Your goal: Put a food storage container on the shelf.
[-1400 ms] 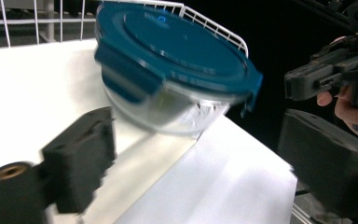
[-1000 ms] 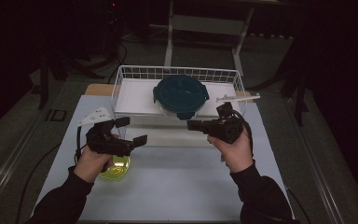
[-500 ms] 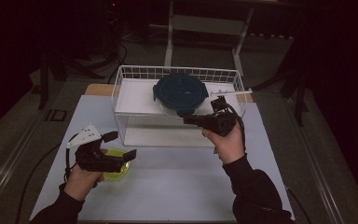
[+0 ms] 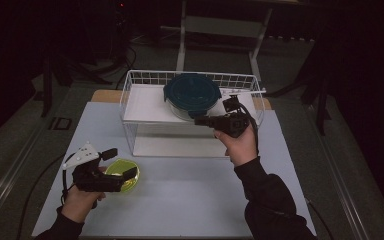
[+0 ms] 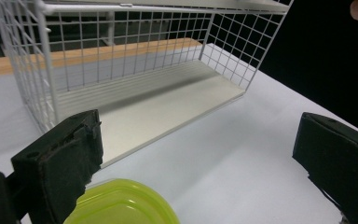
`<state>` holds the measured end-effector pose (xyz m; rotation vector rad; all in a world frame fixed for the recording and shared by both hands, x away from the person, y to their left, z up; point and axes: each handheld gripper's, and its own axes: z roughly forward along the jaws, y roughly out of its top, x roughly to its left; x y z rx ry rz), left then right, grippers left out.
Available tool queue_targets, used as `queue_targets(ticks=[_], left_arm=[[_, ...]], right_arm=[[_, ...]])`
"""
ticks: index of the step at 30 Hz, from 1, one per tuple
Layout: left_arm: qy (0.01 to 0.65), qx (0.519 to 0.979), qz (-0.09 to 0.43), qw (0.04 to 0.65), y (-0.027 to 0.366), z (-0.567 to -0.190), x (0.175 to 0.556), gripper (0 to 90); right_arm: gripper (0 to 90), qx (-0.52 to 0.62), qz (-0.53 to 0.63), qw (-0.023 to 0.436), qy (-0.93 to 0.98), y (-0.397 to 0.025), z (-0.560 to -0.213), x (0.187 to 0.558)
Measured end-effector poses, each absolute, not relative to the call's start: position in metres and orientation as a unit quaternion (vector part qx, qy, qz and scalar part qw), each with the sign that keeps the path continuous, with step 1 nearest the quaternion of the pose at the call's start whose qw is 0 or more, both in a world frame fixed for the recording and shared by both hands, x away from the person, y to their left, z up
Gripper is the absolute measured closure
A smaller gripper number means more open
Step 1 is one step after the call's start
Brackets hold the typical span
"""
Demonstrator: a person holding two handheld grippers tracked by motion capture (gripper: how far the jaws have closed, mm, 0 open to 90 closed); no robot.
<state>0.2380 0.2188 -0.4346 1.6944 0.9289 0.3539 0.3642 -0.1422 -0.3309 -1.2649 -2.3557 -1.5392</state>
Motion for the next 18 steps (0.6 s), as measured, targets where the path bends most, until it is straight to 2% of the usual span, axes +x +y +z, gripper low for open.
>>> queue_targets(ticks=[9,12,18], left_arm=[[0.374,0.719,0.173,0.559,0.225,-0.441,0.232,1.1],[0.377,0.719,0.175,0.557,0.228,-0.442,0.231,1.1],[0.400,0.714,0.159,0.552,0.236,-0.445,0.230,1.0]], right_arm=[[89.8,-0.421,-0.502,0.014,-0.755,-0.141,-0.332,0.370],[89.6,-0.415,-0.507,0.025,-0.755,-0.143,-0.333,0.368],[80.8,-0.390,-0.506,0.009,-0.769,-0.145,-0.337,0.352]])
